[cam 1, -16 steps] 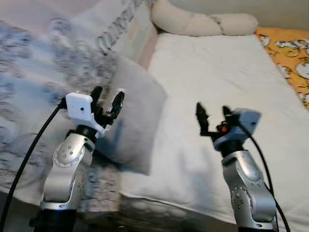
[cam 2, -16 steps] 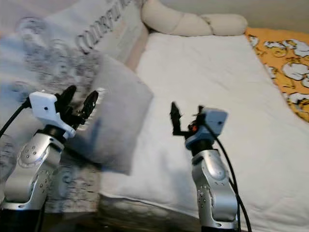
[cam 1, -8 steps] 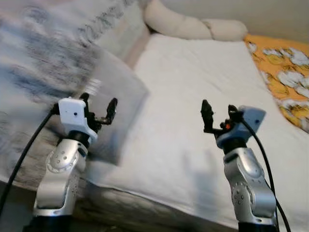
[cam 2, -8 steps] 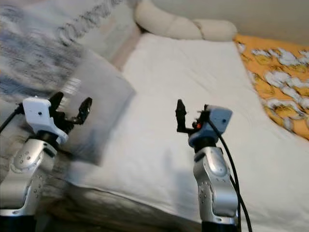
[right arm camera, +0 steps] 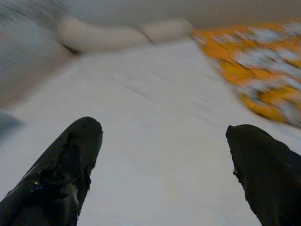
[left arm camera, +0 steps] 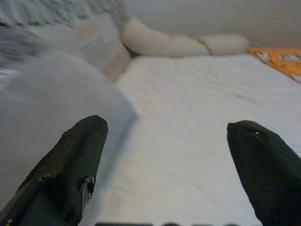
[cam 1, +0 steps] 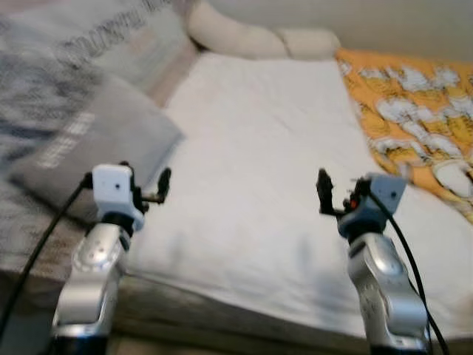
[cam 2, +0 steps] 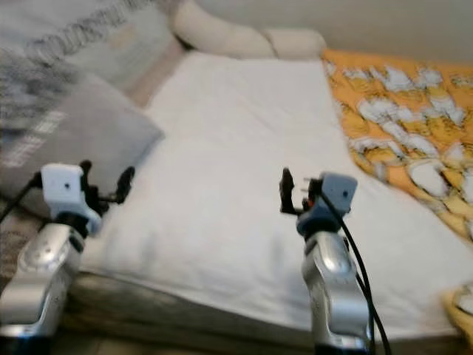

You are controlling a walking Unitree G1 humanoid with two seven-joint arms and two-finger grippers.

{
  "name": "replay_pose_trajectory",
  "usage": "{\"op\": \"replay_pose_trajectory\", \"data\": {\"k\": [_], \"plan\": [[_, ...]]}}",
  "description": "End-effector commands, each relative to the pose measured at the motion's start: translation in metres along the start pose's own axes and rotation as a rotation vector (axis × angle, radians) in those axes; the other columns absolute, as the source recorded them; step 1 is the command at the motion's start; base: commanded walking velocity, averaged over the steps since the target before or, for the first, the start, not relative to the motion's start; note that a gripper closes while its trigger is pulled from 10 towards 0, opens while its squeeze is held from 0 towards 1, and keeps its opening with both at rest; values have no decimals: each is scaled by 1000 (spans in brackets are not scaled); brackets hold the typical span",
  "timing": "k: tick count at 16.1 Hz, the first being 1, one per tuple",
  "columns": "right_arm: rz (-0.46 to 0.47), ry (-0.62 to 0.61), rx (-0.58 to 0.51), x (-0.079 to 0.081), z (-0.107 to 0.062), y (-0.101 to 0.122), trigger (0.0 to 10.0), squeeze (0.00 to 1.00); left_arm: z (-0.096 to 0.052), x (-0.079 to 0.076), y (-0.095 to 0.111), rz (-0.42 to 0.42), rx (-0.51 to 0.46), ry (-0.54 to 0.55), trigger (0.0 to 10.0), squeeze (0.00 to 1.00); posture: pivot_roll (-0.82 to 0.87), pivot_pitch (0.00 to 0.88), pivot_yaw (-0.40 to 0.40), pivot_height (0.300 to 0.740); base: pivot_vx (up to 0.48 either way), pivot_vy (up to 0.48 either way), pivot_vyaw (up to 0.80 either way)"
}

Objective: Clean up the room

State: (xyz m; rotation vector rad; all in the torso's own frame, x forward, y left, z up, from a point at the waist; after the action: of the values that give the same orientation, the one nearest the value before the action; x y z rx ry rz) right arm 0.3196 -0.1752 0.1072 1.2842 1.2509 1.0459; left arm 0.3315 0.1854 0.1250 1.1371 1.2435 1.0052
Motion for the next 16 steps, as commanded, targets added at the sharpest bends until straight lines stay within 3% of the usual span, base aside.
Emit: {"op": "replay_pose_trajectory", "data": {"k": [1, 5, 8, 11, 16], "plan": [[-3, -29, 21, -7, 0, -3, 10000, 1000, 1, 0, 0, 16, 5, 2, 10000, 1000, -48, 0, 18, 740, 0, -480, 0], [-43, -87, 11, -16, 0, 2, 10000, 1000, -1, 6, -6, -17, 13, 50, 10000, 1000, -58, 0, 21, 740, 0, -480, 0], [-94, -125, 52, -23, 3, -1, 10000, 1000, 1, 4, -7, 16, 21, 41, 10000, 1000, -71, 0, 25, 740, 0, -480, 0], [-143, -163, -15, -25, 3, 6, 10000, 1000, 2, 6, -8, 44, 23, 51, 10000, 1000, -69, 0, 25, 740, 0, -480, 0], [-139, -125, -10, -19, 3, 5, 10000, 1000, 1, 7, -8, 46, 20, 54, 10000, 1000, -69, 0, 24, 740, 0, -480, 0]]}}
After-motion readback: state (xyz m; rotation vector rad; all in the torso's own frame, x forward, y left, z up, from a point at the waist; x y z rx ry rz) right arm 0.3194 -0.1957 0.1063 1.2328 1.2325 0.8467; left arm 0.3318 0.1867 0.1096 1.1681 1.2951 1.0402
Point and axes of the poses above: a point about 5 cm out from each wrist's last joint towards the gripper, its own z axis pointing out of the wrist towards the gripper, its own y axis along the axis of the wrist's last joint, x = y × z, the point moved 6 cm from there along z, pointing out of the wrist towards the gripper, and after that the axes turned 13 degrees about -z, right-handed, at the moved point
